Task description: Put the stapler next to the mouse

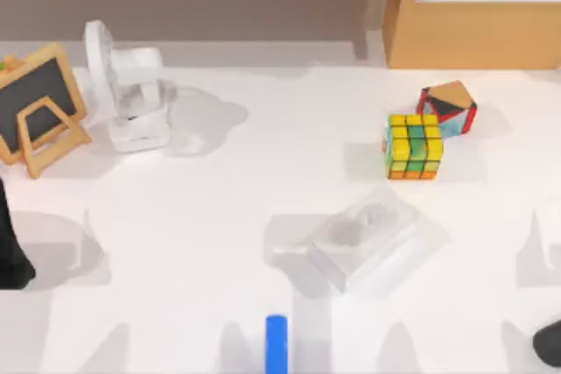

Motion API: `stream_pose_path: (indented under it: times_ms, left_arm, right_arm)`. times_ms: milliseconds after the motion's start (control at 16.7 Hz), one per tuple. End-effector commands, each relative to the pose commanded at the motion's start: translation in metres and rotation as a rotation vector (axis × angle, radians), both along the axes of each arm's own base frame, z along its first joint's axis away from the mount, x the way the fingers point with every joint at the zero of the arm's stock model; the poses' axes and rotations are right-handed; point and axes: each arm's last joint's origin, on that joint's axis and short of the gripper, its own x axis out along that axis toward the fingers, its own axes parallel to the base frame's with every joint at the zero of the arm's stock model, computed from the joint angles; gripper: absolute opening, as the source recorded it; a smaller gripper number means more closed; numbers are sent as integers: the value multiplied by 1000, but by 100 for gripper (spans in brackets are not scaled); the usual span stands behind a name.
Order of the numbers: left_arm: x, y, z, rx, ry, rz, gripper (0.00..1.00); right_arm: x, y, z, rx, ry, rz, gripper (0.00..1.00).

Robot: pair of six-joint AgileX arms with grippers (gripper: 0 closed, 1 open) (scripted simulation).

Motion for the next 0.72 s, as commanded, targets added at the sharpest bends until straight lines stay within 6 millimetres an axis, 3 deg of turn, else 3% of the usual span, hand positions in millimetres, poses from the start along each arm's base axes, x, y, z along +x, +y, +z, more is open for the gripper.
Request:
stream_pose_path:
  times_ms: [180,420,720]
  left_arm:
    - [0,0,0,0,0,0,100]
    - [0,0,0,0,0,0,100]
    - [0,0,0,0,0,0,100]
  right_arm:
    - [0,1,2,6,4,7,100]
    - [3,14,26,95,91,109,100]
    - [22,56,66,257,419,328,100]
